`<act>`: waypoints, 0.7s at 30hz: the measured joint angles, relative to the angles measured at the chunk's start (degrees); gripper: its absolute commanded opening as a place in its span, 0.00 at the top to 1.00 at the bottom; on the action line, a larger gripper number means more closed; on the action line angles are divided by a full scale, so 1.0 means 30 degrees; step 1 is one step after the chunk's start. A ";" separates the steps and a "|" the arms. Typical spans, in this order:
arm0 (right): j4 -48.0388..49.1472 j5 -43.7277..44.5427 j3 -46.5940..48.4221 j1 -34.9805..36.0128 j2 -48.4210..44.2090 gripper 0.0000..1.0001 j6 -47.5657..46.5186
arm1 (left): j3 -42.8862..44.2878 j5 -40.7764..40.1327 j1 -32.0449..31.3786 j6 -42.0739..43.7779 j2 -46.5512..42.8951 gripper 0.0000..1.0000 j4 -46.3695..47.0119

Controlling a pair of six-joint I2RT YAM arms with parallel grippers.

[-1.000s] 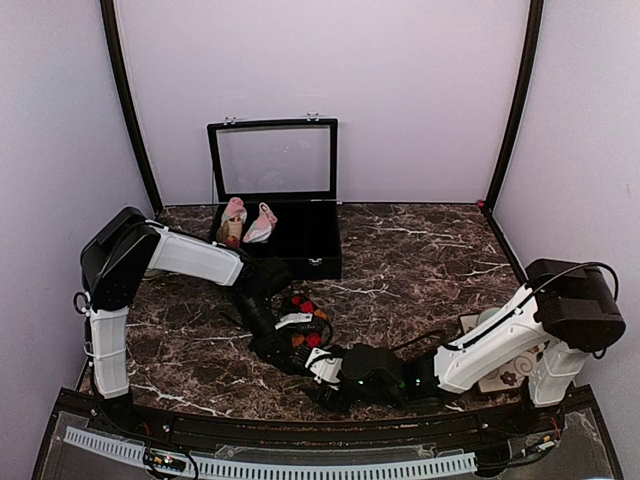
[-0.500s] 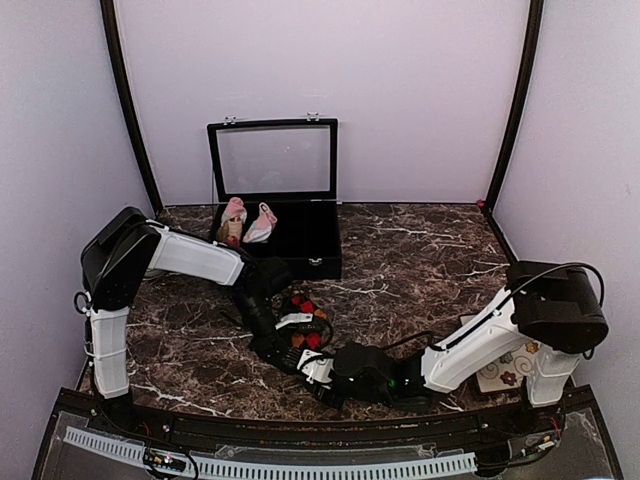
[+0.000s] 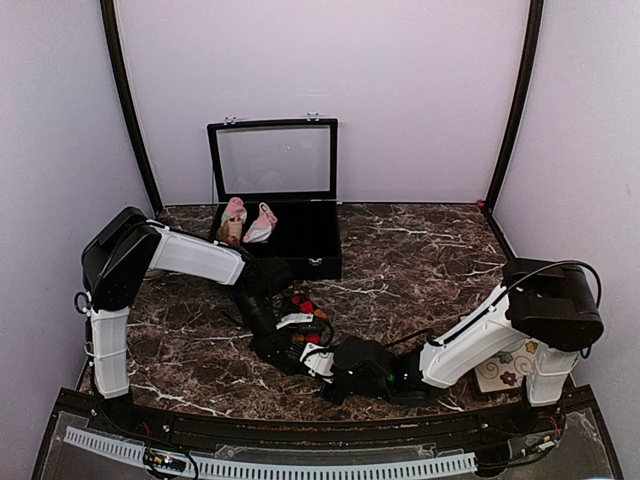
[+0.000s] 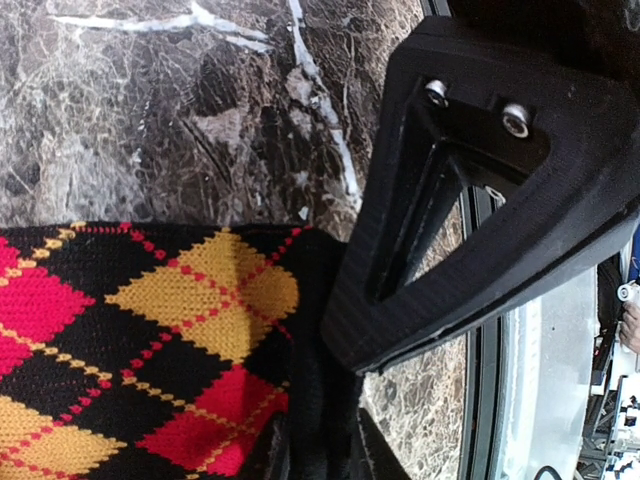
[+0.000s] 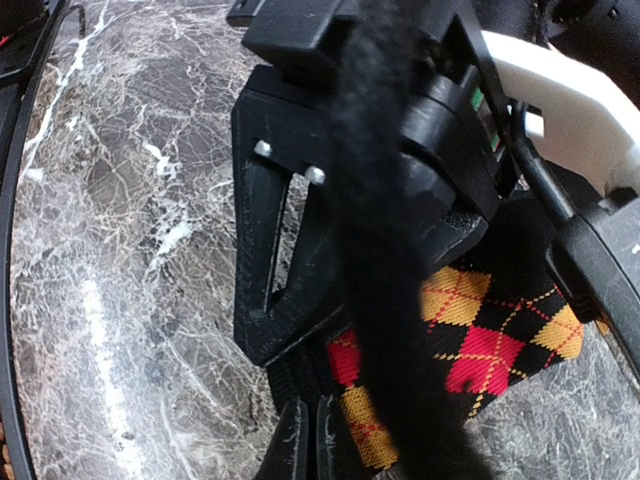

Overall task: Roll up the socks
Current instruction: Pick up the sock from the center of the board.

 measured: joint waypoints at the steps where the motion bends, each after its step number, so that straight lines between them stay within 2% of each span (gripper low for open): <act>1: -0.0015 -0.0022 0.0000 -0.0015 0.0000 1.00 0.0073 | 0.0007 0.0000 0.0000 0.0000 0.0000 0.77 -0.0007; 3: -0.0080 -0.0138 0.0000 -0.0051 0.0000 1.00 0.0299 | 0.0007 0.0015 0.0007 0.0007 0.0000 0.68 -0.0022; 6: -0.0284 -0.0386 0.0000 -0.0153 0.0000 1.00 0.0736 | 0.0051 0.0350 0.0007 0.0124 -0.0029 0.41 -0.0284; 8: -0.0430 -0.0627 -0.0015 -0.0328 0.0000 1.00 0.1209 | 0.0109 0.0459 0.0000 0.0124 -0.0255 0.30 -0.0488; 14: -0.0386 -0.2907 -0.0423 -0.2018 -0.0015 1.00 0.3519 | -0.0933 -0.1931 -0.0029 -0.0022 -0.2208 0.29 0.1064; 18: 0.0044 -0.5814 -0.0801 -0.3147 -0.0044 1.00 0.5508 | -0.3228 -0.4269 0.0335 -0.0204 -0.5348 0.29 0.3242; 21: 0.0175 -0.8080 -0.0903 -0.4320 -0.0022 1.00 0.7504 | -0.4656 -0.4845 0.0372 0.0211 -0.8225 0.29 0.4422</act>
